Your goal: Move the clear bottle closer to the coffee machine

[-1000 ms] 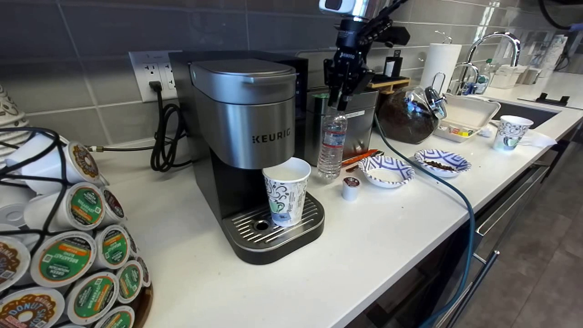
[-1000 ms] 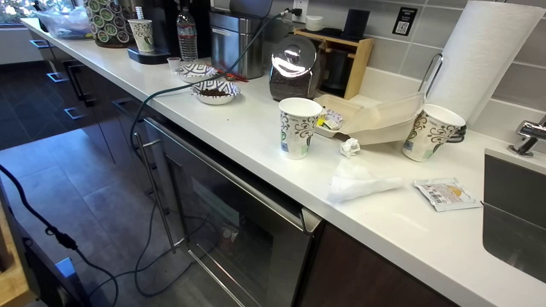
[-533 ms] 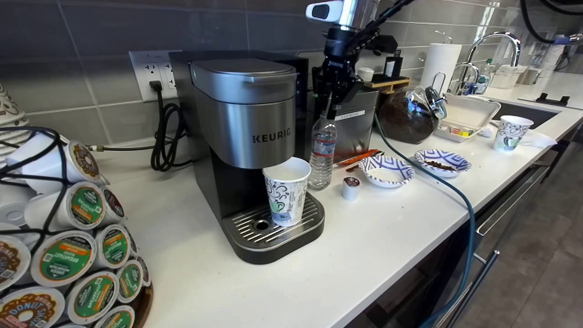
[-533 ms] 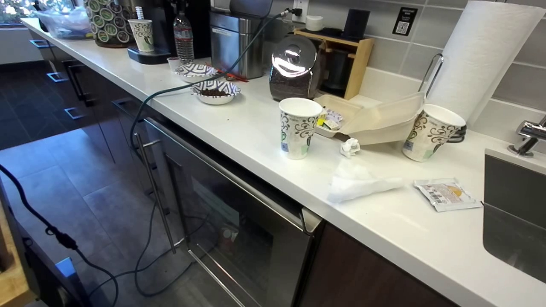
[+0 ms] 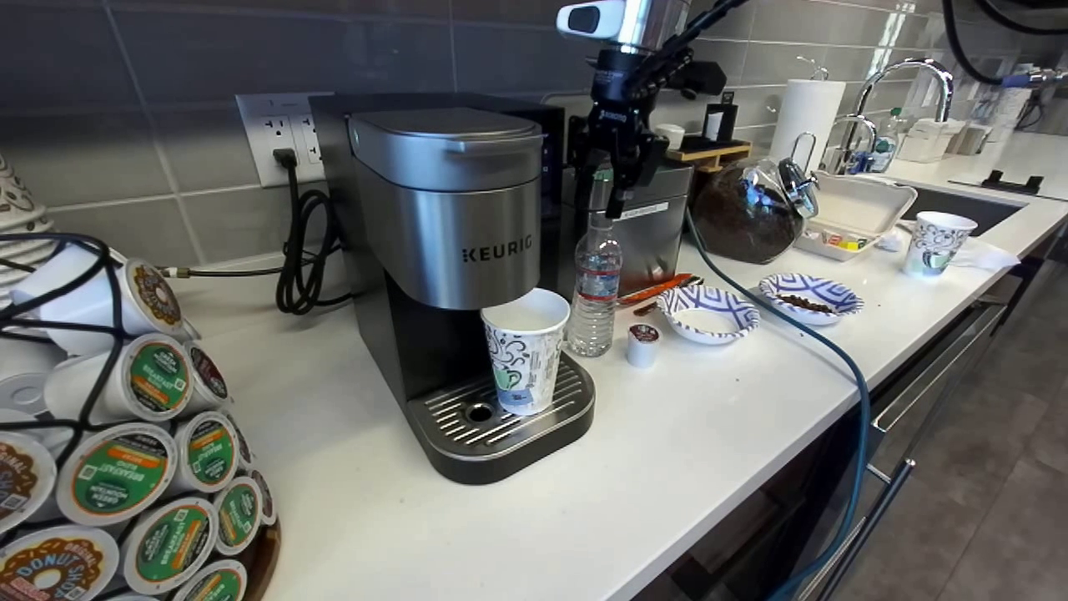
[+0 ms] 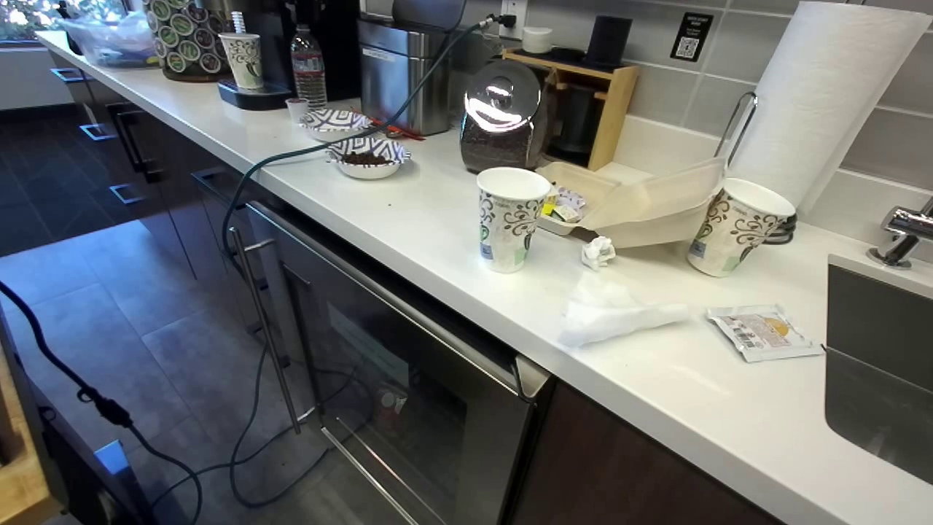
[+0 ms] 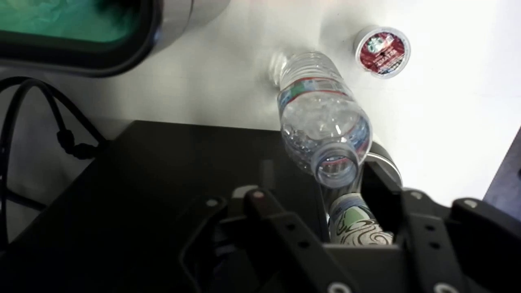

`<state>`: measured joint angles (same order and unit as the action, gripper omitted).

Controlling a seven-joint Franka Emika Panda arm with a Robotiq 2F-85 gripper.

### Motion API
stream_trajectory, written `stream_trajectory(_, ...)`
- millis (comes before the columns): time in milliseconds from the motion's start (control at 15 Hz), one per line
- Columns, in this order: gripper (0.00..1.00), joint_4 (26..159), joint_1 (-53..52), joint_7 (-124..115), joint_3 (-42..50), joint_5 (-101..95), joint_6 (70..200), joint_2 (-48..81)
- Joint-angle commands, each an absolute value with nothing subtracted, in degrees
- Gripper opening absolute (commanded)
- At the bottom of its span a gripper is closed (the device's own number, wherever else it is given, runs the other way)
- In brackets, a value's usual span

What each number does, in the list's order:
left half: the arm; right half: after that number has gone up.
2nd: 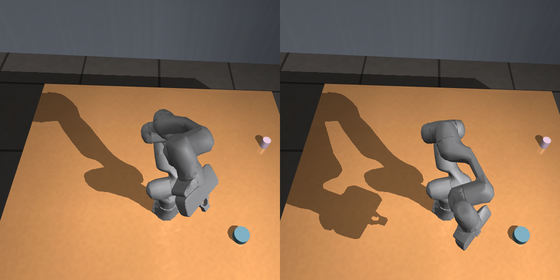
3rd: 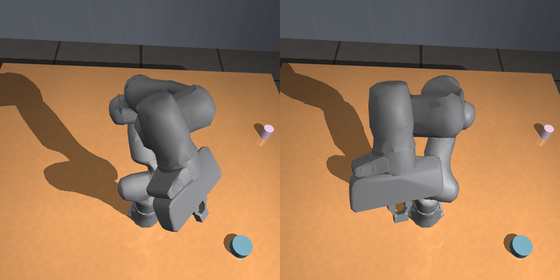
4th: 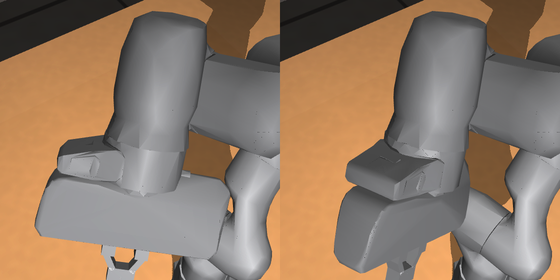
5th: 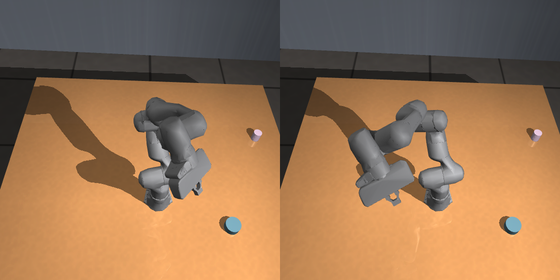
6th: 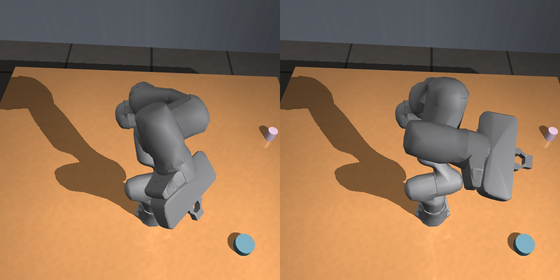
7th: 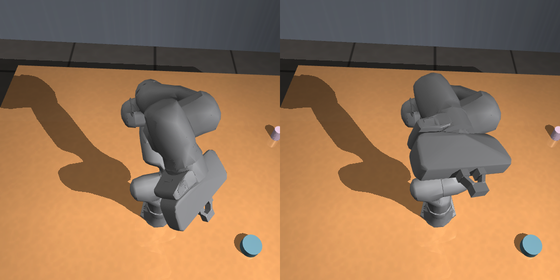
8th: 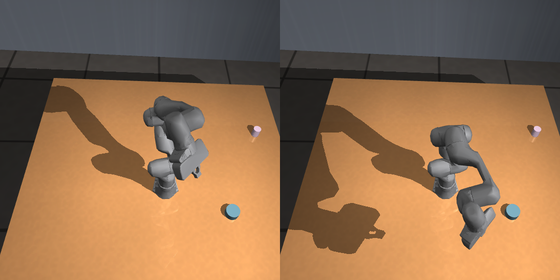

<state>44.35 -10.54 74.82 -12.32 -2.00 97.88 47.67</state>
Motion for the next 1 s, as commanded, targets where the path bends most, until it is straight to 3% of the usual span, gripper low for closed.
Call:
stream_trajectory(0,0.9,41.0,-10.9,74.8,-12.3,-2.2,95.0,47.1)
stream_trajectory(67,0.99,41.4,-10.8,74.7,-12.3,-2.2,95.6,46.1)
stream_trajectory(133,1.0,42.1,-10.4,74.0,-12.0,-2.3,96.8,45.1)
stream_trajectory(400,1.0,47.3,-10.1,65.9,-7.9,-5.5,98.7,40.0)
stream_trajectory(933,1.0,67.0,-5.3,48.7,-2.5,-4.2,116.7,29.1)
